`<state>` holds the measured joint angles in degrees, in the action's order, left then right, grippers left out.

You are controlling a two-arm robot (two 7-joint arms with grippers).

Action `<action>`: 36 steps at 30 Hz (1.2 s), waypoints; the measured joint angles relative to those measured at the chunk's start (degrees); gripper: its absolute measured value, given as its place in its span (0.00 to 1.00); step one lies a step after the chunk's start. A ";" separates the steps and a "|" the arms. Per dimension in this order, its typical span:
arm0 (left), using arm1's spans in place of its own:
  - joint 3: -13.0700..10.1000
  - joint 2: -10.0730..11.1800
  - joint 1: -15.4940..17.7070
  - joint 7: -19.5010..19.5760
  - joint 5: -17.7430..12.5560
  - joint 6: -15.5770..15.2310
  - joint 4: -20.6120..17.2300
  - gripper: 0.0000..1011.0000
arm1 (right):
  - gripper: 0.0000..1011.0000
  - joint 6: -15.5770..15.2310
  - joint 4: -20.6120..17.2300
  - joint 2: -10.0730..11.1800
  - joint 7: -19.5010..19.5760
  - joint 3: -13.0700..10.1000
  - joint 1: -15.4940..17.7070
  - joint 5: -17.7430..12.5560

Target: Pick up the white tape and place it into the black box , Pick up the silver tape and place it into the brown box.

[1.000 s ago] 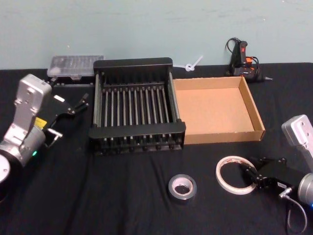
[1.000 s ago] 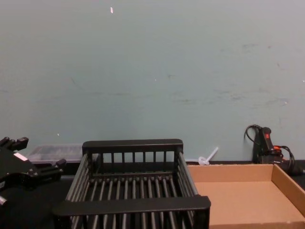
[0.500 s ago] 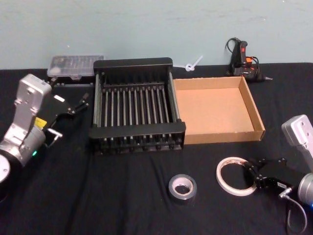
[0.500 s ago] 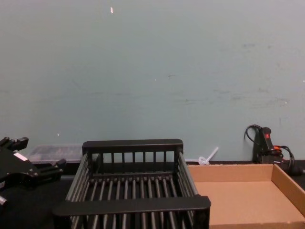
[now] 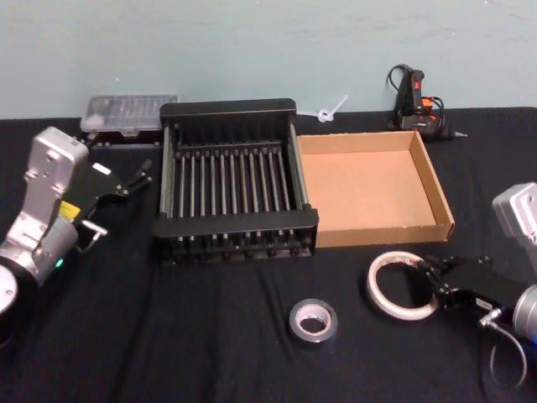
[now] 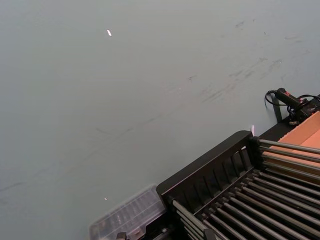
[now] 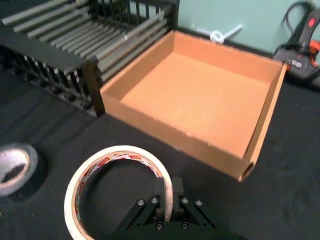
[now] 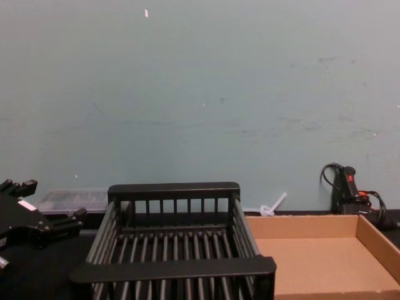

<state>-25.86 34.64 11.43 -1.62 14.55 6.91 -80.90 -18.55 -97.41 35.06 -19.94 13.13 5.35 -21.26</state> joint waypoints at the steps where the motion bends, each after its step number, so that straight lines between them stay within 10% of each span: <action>1: 0.00 0.00 0.00 0.00 0.00 0.00 0.00 0.99 | 0.09 0.06 -0.21 -0.08 -0.01 -0.09 -0.10 -0.06; 14: 0.00 0.00 0.00 0.00 0.00 0.00 0.00 0.99 | 0.09 1.15 0.01 -2.83 0.50 1.16 -6.77 1.59; 36: 0.00 0.00 0.00 0.00 0.00 0.00 0.00 0.99 | 0.09 2.66 11.13 -11.67 -1.69 8.97 -23.88 7.57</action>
<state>-25.86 34.65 11.43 -1.62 14.55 6.91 -80.90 -15.89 -86.29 23.39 -21.63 22.09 -18.53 -13.69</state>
